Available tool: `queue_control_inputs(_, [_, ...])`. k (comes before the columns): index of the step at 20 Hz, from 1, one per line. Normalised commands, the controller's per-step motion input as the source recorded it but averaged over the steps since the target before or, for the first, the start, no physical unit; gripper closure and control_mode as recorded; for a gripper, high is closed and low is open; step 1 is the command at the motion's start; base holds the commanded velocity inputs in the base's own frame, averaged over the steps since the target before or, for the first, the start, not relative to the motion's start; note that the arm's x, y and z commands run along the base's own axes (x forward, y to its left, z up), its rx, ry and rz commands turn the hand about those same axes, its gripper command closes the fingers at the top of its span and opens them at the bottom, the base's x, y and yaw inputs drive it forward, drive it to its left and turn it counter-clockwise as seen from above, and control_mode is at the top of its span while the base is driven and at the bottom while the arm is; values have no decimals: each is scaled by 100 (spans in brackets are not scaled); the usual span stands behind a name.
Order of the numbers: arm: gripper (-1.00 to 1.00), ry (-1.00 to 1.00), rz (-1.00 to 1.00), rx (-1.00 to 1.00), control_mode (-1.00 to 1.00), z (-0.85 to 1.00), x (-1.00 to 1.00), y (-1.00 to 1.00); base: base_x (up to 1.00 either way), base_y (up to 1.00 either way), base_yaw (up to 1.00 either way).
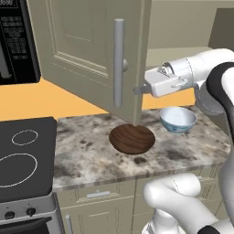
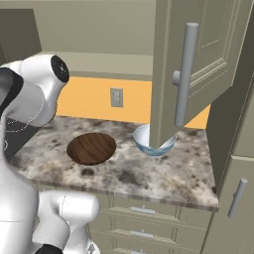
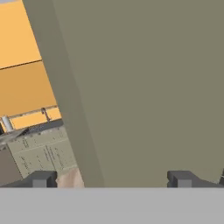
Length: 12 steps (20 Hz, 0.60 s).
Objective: Open the cabinet. Pick the bowls from the counter and place them in the cabinet. Then close the cabinet.
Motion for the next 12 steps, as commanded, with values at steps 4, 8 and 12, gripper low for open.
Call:
queue_control_inputs(4, [-100,0,7,0,-100,0,-24,34,0,0,0])
queue_control_inputs(8, [-100,0,5,0,-100,0,-14,24,0,0,0])
queue_control_inputs(12, [-100,0,2,0,-100,0,-11,25,0,0,0])
